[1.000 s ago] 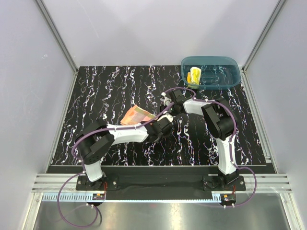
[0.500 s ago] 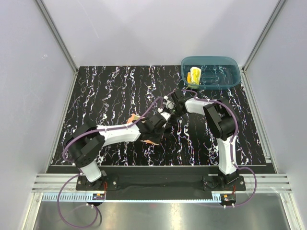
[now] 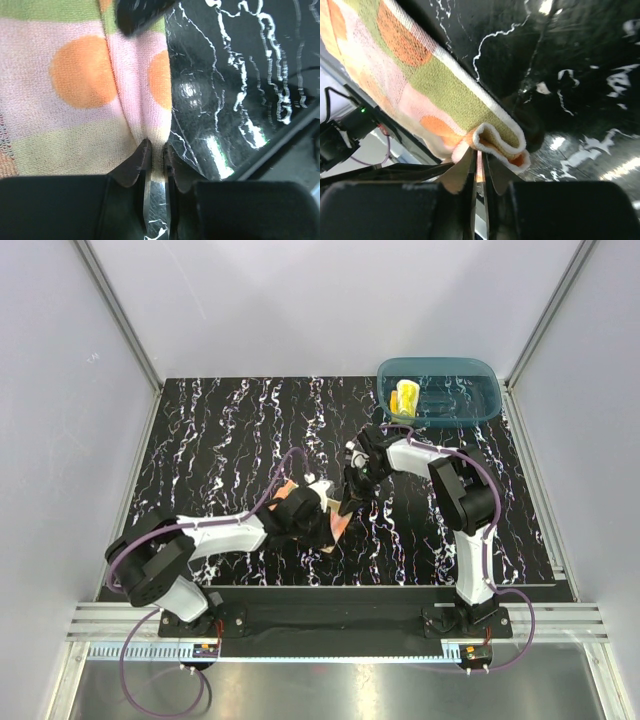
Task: Roll the towels
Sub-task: Roll the towel
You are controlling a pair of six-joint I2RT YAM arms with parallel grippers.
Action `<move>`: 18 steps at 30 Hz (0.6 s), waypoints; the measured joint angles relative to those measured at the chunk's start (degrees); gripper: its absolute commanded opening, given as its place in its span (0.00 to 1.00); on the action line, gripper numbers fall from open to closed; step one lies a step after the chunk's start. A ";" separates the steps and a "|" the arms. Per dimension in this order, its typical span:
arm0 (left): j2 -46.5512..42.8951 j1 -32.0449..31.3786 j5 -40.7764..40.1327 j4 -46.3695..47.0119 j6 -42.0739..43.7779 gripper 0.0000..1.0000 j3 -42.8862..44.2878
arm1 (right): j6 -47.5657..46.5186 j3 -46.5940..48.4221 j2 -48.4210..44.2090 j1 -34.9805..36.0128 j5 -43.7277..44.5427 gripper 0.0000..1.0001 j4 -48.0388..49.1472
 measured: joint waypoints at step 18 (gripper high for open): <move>-4.87 10.73 21.16 13.60 -12.37 0.00 -12.61 | -3.23 4.55 -7.82 -5.35 15.39 0.49 -6.34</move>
